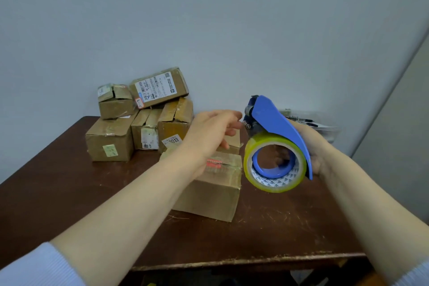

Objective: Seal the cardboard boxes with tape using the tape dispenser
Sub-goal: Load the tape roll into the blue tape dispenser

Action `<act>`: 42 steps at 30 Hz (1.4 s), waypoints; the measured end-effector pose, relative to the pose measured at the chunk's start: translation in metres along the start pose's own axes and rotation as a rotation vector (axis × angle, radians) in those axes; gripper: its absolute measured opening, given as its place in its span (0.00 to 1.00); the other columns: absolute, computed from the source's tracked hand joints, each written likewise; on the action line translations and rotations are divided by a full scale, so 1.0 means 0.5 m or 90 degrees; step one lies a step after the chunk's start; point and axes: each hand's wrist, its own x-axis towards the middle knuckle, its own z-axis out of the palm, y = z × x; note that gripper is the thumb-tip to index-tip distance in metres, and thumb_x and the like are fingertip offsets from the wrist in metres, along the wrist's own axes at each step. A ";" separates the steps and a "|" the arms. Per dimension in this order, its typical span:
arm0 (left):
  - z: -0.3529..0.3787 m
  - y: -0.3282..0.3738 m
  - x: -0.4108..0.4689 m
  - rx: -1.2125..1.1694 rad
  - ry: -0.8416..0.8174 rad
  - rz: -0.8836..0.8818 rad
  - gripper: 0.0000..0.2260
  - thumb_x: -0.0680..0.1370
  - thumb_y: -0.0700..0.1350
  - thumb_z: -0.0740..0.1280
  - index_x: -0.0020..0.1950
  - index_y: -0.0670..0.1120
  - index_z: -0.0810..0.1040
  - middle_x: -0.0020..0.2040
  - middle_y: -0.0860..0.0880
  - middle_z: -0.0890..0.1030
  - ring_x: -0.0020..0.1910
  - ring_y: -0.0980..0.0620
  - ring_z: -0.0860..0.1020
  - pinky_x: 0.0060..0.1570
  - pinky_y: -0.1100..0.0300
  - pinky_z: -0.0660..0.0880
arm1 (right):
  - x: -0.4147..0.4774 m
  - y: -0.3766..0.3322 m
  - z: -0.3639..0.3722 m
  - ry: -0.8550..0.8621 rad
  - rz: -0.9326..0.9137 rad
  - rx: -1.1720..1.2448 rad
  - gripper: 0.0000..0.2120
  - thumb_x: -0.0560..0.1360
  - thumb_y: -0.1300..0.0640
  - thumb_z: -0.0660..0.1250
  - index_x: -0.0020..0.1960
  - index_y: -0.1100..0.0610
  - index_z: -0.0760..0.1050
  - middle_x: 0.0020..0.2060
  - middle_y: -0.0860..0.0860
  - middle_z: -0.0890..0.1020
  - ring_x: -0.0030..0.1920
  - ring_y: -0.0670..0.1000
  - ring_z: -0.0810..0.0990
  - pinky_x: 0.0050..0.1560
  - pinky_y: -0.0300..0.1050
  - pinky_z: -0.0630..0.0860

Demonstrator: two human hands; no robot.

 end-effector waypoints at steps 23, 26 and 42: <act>0.023 0.017 -0.019 0.054 0.006 0.092 0.08 0.76 0.46 0.59 0.42 0.46 0.75 0.43 0.45 0.75 0.40 0.51 0.72 0.46 0.53 0.72 | -0.021 0.003 0.038 -0.034 -0.098 0.010 0.17 0.79 0.48 0.59 0.41 0.58 0.78 0.26 0.52 0.80 0.23 0.50 0.77 0.23 0.39 0.74; 0.015 0.023 -0.010 -0.024 0.032 0.024 0.15 0.73 0.49 0.60 0.49 0.44 0.82 0.50 0.42 0.82 0.39 0.52 0.75 0.49 0.50 0.74 | -0.025 0.001 0.045 -0.021 -0.116 0.014 0.15 0.79 0.48 0.59 0.42 0.58 0.77 0.25 0.52 0.80 0.22 0.50 0.78 0.22 0.37 0.73; 0.025 0.016 -0.011 -0.160 0.050 0.014 0.06 0.76 0.40 0.67 0.50 0.45 0.83 0.45 0.49 0.84 0.41 0.54 0.79 0.51 0.56 0.78 | -0.036 0.006 0.078 -0.025 -0.189 0.117 0.14 0.79 0.49 0.59 0.44 0.57 0.78 0.28 0.52 0.82 0.25 0.50 0.79 0.24 0.38 0.75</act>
